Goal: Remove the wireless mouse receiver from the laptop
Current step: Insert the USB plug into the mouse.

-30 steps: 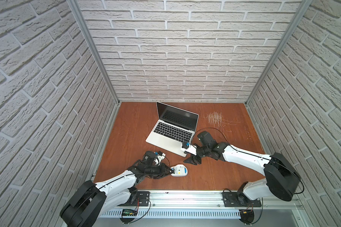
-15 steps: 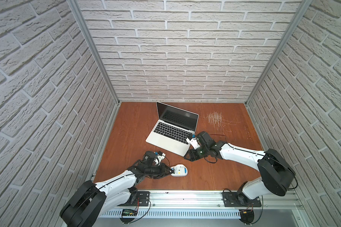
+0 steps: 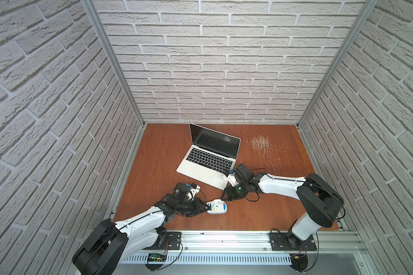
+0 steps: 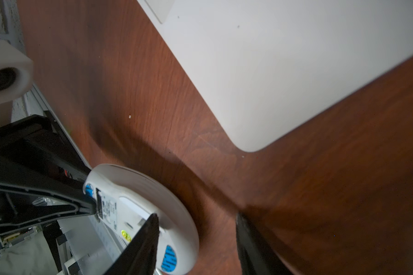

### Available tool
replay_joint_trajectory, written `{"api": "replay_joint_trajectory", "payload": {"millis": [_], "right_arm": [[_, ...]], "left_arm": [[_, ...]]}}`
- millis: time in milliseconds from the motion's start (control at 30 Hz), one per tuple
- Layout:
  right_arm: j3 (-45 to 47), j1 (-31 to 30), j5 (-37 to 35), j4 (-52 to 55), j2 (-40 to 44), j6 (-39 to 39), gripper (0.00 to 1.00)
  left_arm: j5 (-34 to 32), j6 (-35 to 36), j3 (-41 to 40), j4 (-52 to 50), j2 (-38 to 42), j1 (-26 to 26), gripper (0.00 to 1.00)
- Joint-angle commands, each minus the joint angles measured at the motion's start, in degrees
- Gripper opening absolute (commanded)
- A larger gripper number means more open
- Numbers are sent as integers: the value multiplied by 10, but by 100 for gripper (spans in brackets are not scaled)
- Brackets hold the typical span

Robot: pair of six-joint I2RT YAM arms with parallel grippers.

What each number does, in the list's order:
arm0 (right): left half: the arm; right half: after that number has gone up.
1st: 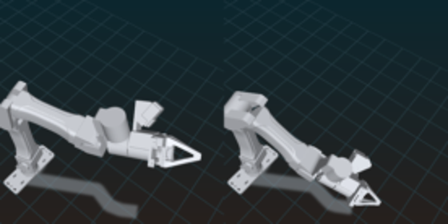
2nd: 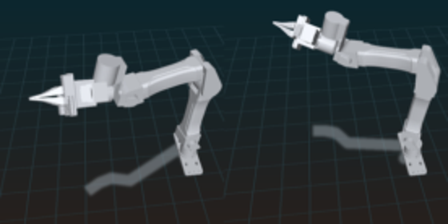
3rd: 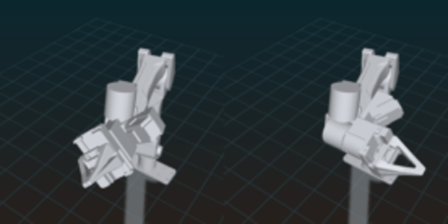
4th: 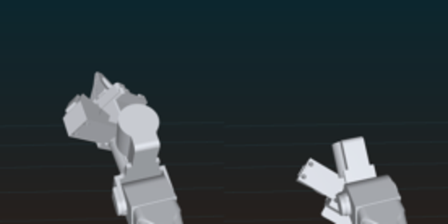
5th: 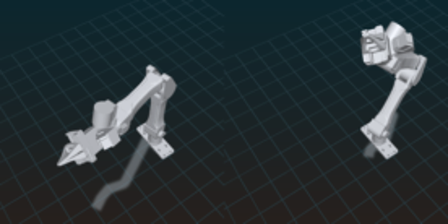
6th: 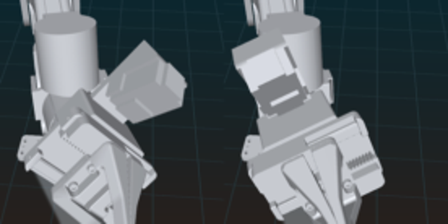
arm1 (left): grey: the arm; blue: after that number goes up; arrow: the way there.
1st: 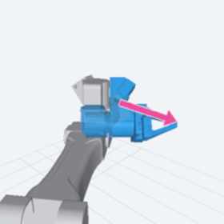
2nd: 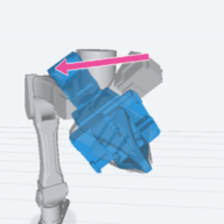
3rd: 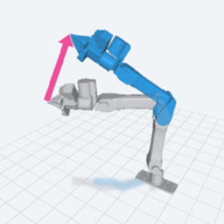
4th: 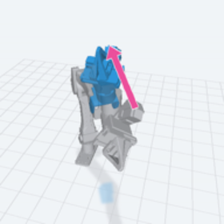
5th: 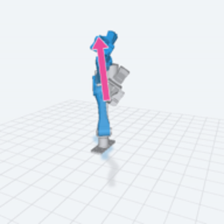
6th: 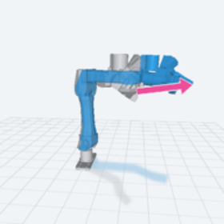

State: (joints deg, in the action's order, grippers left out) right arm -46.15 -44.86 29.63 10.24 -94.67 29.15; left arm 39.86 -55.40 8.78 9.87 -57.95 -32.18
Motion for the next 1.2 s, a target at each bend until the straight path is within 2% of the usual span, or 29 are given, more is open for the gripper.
{"api": "replay_joint_trajectory", "payload": {"millis": [0, 533, 700, 1067, 1167], "right_arm": [[14, -5, 22, -25, 15, 8, 55], [32, -5, 40, -47, 40, 21, 56], [38, -6, 53, -52, 25, 19, 55], [42, -7, 20, -67, -29, 46, 53], [39, -6, 16, -63, -41, 54, 50]], "left_arm": [[-10, 9, 0, 1, 4, 3, 0], [-10, 8, -2, 0, 9, 3, 0], [-11, 9, -2, 0, 8, 2, 0], [-11, 10, -2, -1, 9, 2, 0], [-12, 9, -2, -2, 12, 2, 0]]}}
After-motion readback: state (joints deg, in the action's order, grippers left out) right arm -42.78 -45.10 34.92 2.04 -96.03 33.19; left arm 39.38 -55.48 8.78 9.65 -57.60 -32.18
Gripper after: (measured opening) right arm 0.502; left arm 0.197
